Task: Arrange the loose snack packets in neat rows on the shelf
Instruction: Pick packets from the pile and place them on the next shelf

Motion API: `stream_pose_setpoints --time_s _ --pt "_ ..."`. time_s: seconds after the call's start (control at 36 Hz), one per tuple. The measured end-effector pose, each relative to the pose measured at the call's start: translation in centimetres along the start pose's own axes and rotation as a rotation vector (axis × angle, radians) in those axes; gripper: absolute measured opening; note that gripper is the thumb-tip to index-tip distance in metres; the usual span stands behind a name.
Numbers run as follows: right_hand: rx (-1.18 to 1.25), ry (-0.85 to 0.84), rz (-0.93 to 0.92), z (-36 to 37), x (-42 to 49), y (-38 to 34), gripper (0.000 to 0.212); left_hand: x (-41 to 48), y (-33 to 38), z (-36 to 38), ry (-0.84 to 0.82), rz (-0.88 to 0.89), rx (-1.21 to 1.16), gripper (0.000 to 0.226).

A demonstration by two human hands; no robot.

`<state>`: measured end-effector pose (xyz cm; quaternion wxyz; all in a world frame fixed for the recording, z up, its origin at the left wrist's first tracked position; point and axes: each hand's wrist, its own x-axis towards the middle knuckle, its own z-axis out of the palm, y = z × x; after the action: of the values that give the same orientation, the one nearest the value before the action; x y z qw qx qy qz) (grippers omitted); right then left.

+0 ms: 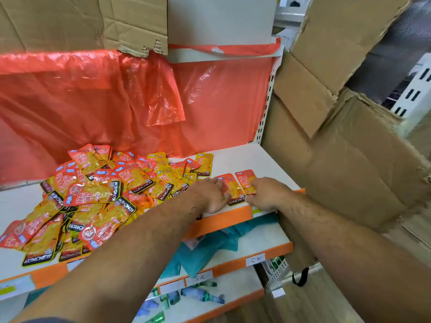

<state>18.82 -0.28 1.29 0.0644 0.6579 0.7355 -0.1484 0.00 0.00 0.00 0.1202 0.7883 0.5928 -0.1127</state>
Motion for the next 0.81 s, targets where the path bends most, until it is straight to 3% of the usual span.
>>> stream_pose_setpoints --time_s 0.08,0.22,0.39,0.56,0.81 --pt "0.040 0.019 0.018 0.0 0.9 0.3 0.051 0.4 0.3 -0.2 0.070 -0.022 -0.065 0.060" --pt "0.063 0.094 0.113 -0.5 2.4 0.3 0.028 1.0 0.9 -1.2 0.148 -0.134 -0.124 0.029" --pt "0.149 0.092 0.227 -0.4 3.9 0.1 0.038 2.9 1.7 -1.0 0.124 -0.285 -0.231 0.031" --pt "0.072 0.073 0.239 0.1 4.9 -0.4 0.047 3.5 2.9 -1.5 0.084 -0.320 -0.181 0.032" --pt "0.123 0.058 0.254 0.2 5.6 0.2 0.065 4.6 3.6 -1.3 0.077 -0.382 -0.369 0.013"
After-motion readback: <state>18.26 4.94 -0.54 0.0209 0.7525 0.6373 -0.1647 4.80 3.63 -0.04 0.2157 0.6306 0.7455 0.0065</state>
